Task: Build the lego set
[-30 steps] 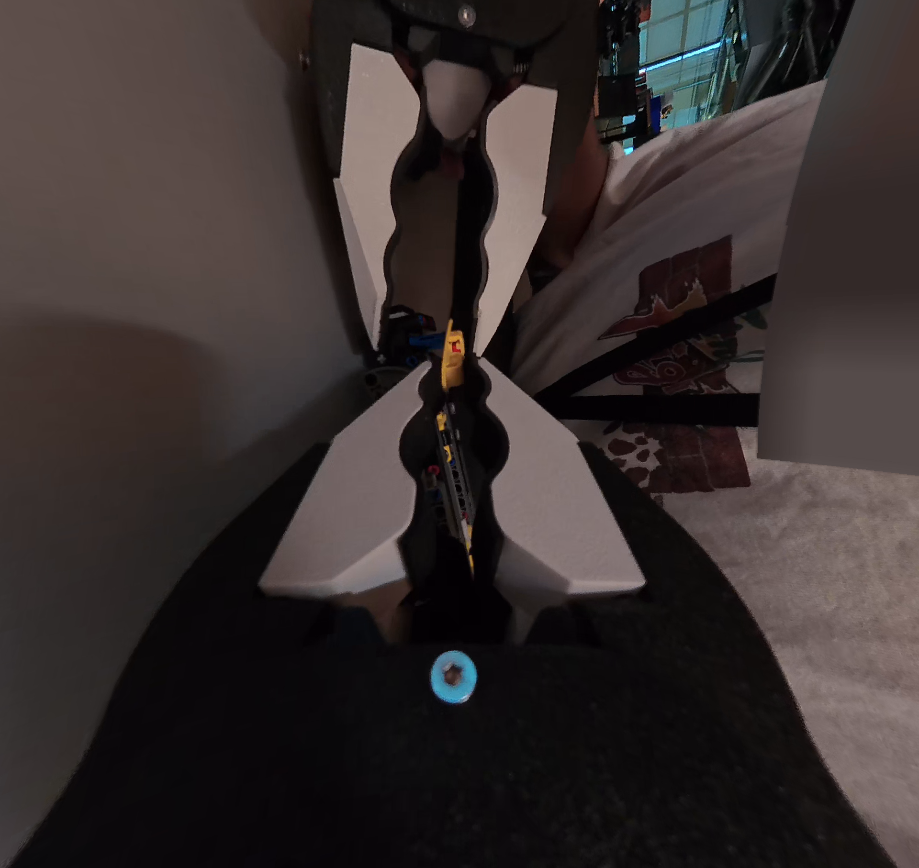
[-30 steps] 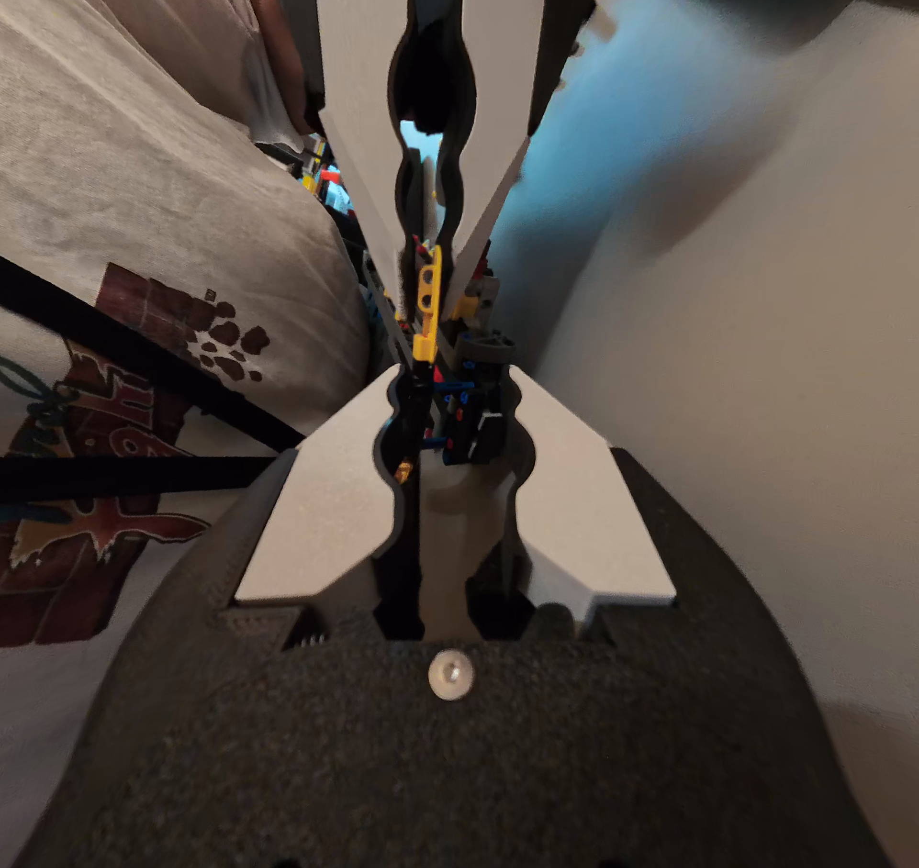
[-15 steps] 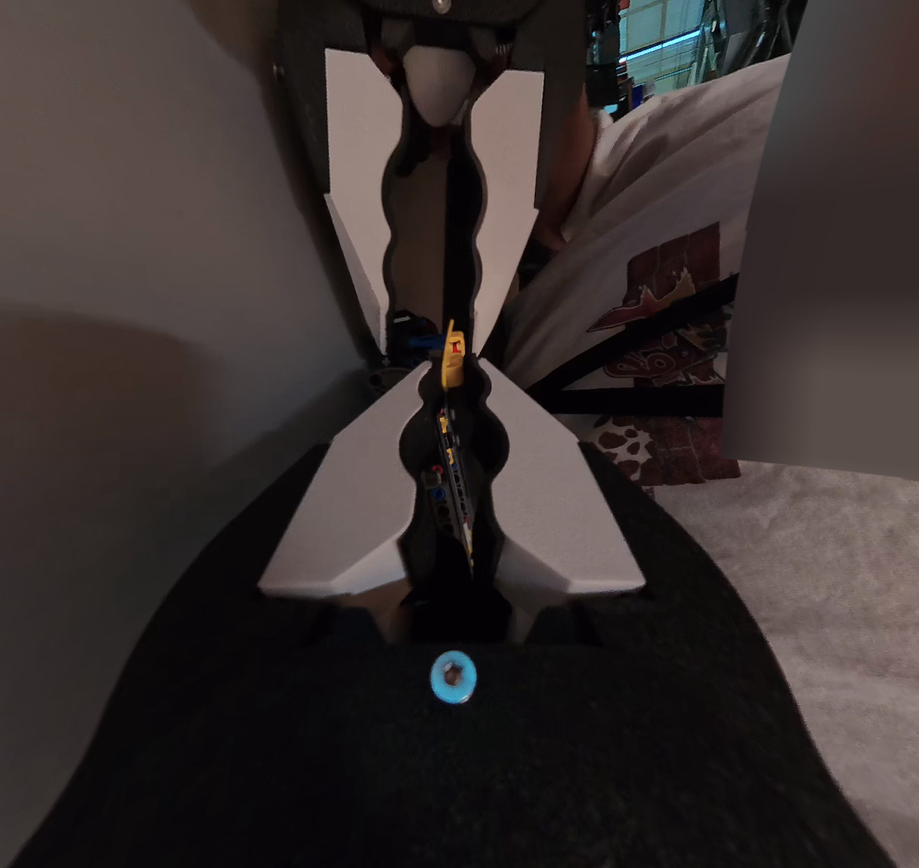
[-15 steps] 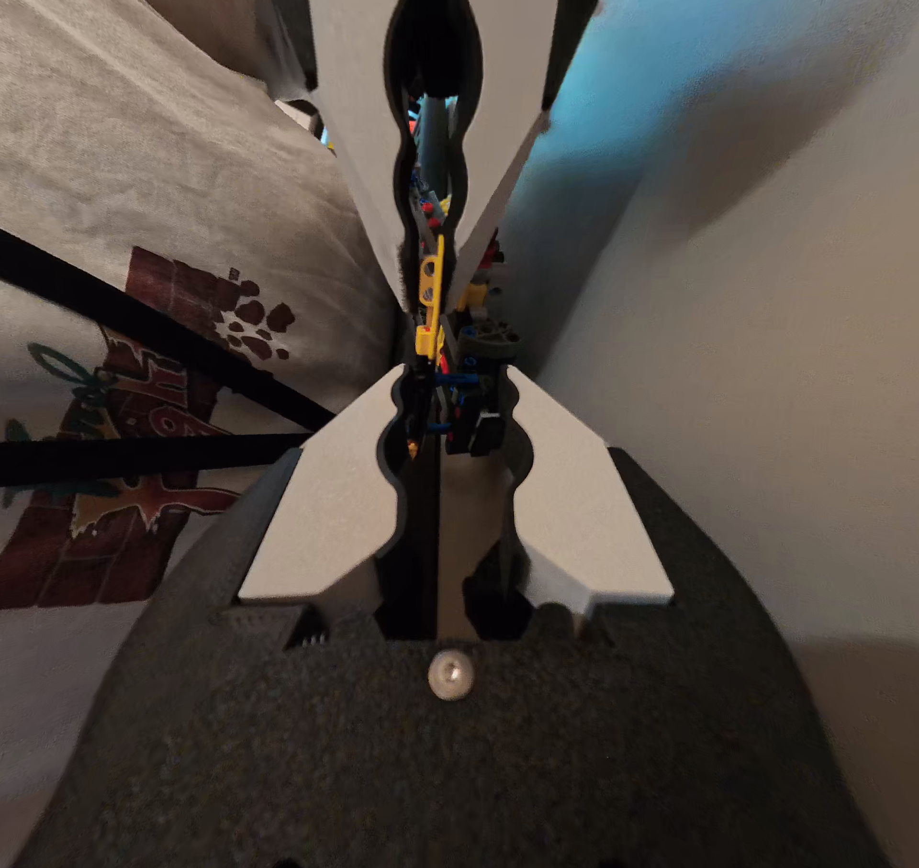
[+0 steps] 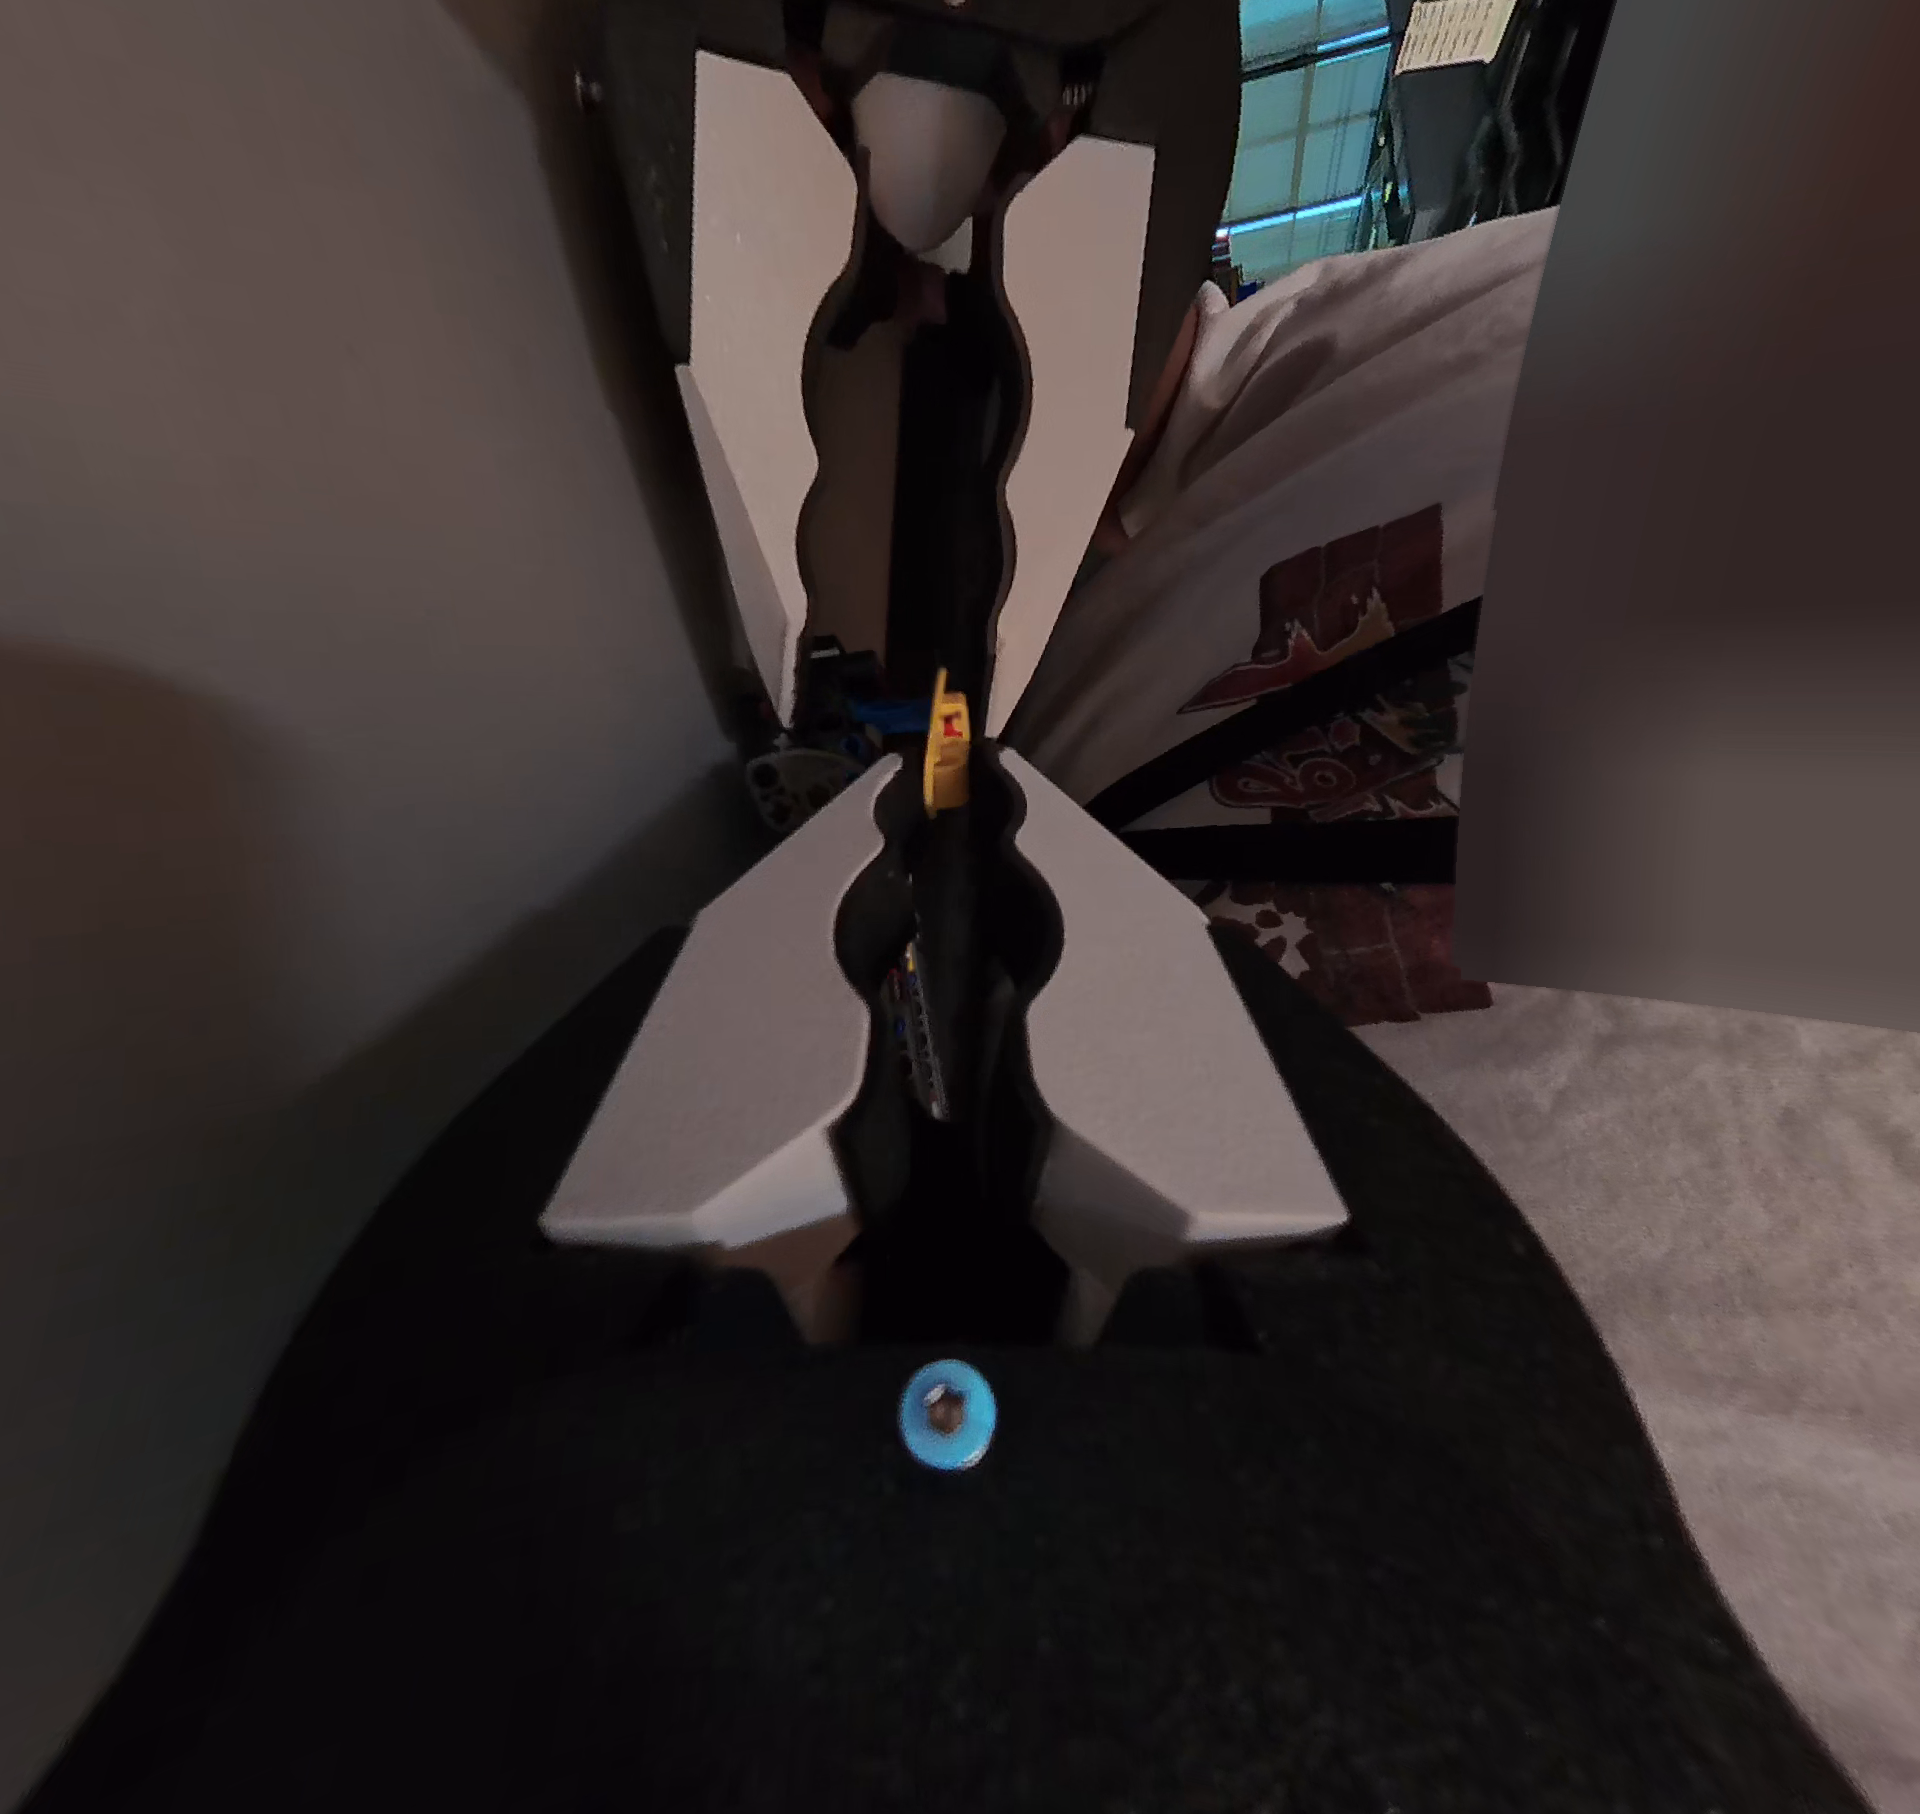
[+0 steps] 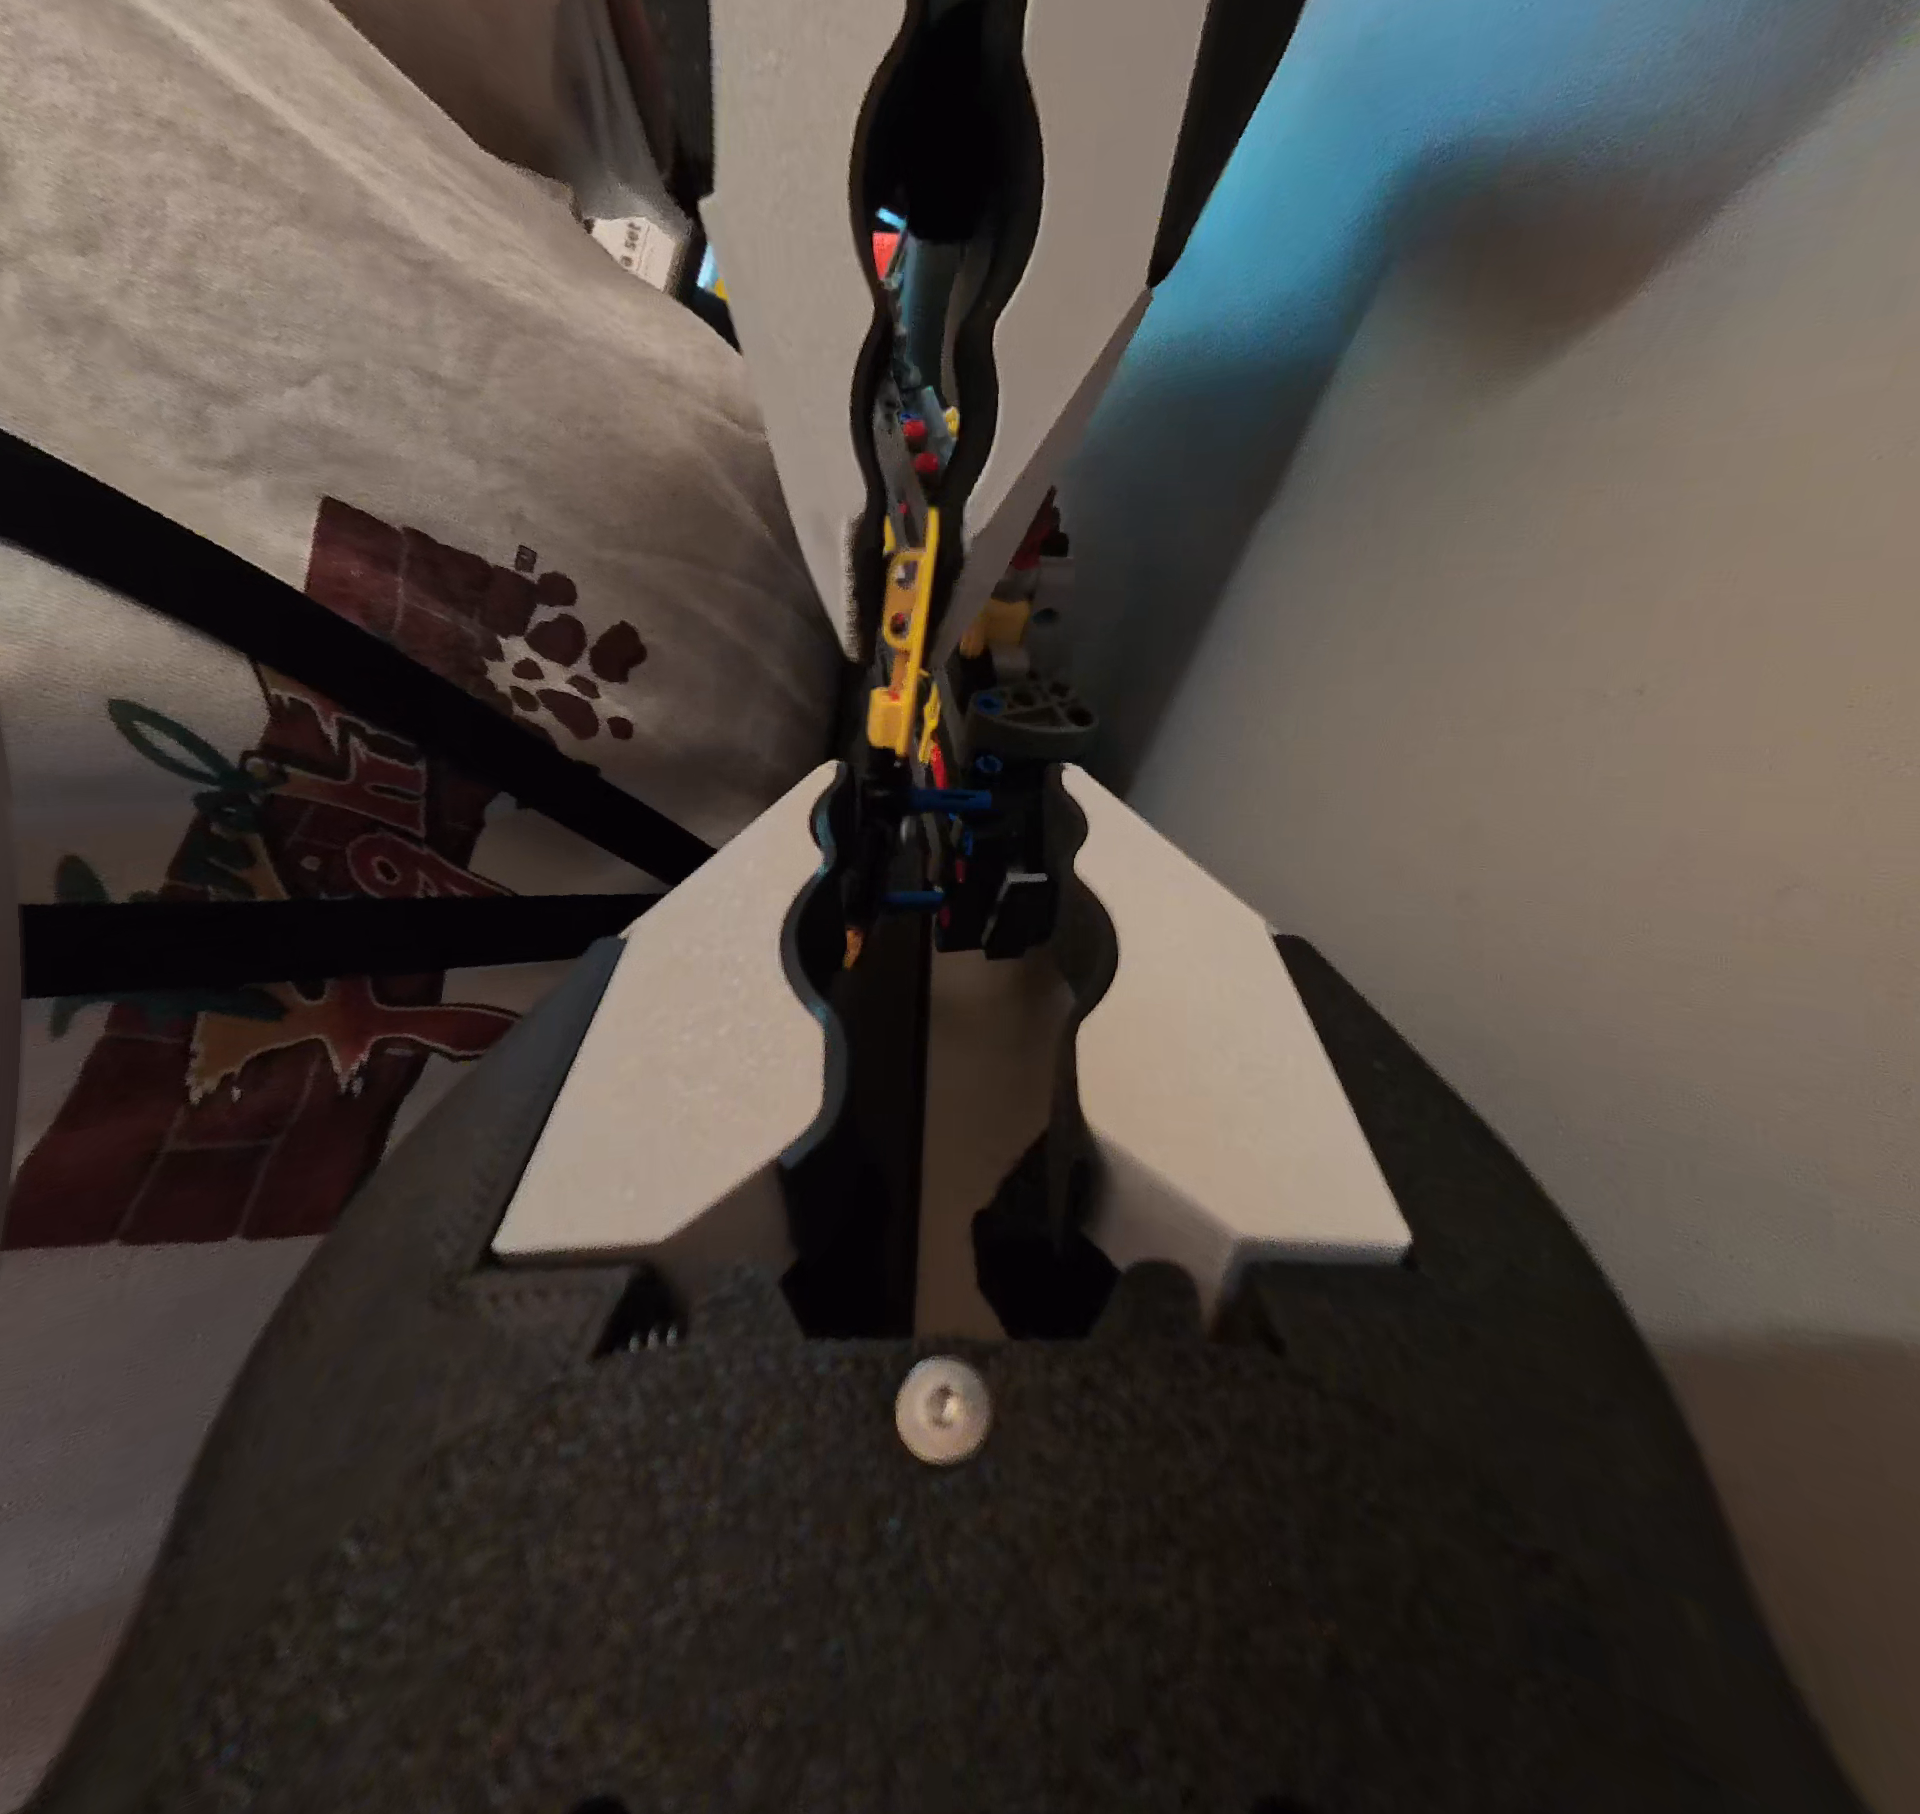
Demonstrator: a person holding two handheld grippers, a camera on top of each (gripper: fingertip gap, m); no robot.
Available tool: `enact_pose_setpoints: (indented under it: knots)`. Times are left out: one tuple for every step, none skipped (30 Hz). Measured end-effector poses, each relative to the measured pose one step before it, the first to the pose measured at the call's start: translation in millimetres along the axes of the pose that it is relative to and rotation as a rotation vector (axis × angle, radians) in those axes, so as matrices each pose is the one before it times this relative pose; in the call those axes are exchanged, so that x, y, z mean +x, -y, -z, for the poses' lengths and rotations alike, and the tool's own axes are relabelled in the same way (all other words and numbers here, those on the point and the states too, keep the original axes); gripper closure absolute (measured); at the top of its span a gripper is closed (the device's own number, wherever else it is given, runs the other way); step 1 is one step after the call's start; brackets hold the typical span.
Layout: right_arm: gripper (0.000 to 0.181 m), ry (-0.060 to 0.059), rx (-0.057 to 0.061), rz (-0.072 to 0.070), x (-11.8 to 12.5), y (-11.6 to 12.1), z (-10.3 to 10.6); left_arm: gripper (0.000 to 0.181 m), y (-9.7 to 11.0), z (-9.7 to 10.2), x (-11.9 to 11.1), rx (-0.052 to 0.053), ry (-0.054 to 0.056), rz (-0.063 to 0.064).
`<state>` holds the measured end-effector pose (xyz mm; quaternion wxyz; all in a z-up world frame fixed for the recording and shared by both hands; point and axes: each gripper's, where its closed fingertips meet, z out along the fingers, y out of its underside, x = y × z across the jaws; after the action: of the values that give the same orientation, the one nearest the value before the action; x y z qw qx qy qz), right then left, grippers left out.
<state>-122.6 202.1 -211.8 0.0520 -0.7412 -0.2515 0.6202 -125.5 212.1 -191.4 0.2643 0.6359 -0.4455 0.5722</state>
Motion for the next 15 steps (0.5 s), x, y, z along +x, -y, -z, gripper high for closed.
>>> enact_pose_setpoints:
  knots:
    - [0.146,-0.0003,-0.0013,-0.0006,0.02,-0.25,-0.14,0.175,0.55,-0.17,-0.22,0.0087,0.0040,0.0015]
    - [0.147,-0.0015,-0.0030,0.0001,0.17,-0.51,-0.24,0.176,0.52,-0.08,-1.48,0.0063,0.0099,-0.0027]
    - [0.148,-0.0033,-0.0020,0.0007,0.47,-0.15,-0.24,0.175,-0.63,-0.42,-0.50,-0.0021,0.0020,-0.0015]
    - [0.149,-0.0011,-0.0057,0.0009,0.05,-0.75,-0.30,0.176,-0.06,-0.45,-0.01,-0.0008,-0.0002,-0.0006]
    - [0.149,0.0014,-0.0032,-0.0006,-0.12,-0.37,-0.29,0.176,-0.07,-0.49,0.00,-0.0022,0.0029,-0.0031]
    - [0.149,-0.0004,-0.0024,-0.0018,0.15,-0.28,-0.37,0.175,-0.26,-0.05,-0.11,-0.0042,0.0067,-0.0063]
    - [0.149,-0.0050,0.0002,-0.0005,0.51,0.05,-0.20,0.175,-0.10,0.39,-0.51,-0.0037,0.0131,-0.0096]
    - [0.149,-0.0022,0.0008,-0.0010,0.25,0.26,-0.22,0.176,-0.31,0.38,-0.37,-0.0056,0.0139,-0.0093]
    - [0.150,0.0028,-0.0010,-0.0004,-0.19,-0.16,-0.28,0.176,-0.56,-0.01,0.05,-0.0069,0.0094,-0.0054]
    - [0.149,0.0032,-0.0019,-0.0010,-0.28,-0.49,-0.30,0.175,-0.34,-0.43,0.35,-0.0034,0.0043,0.0007]
    - [0.150,0.0009,-0.0055,0.0018,-0.25,-0.47,-0.22,0.175,-0.11,-0.39,0.25,-0.0011,-0.0011,0.0088]
    - [0.150,-0.0007,-0.0083,0.0080,-0.36,-0.79,-0.45,0.176,-0.42,-0.55,0.18,-0.0010,-0.0049,0.0074]
    - [0.150,-0.0006,-0.0056,0.0105,-0.29,-0.56,-0.35,0.175,-0.29,-0.56,0.05,0.0003,-0.0057,0.0029]
    - [0.150,0.0018,-0.0027,0.0014,-0.24,-0.33,-0.21,0.175,-0.11,-0.21,0.02,0.0016,-0.0047,0.0060]
    - [0.150,0.0020,-0.0005,-0.0045,0.17,-0.13,0.04,0.175,0.06,0.02,-0.29,0.0024,-0.0013,0.0053]
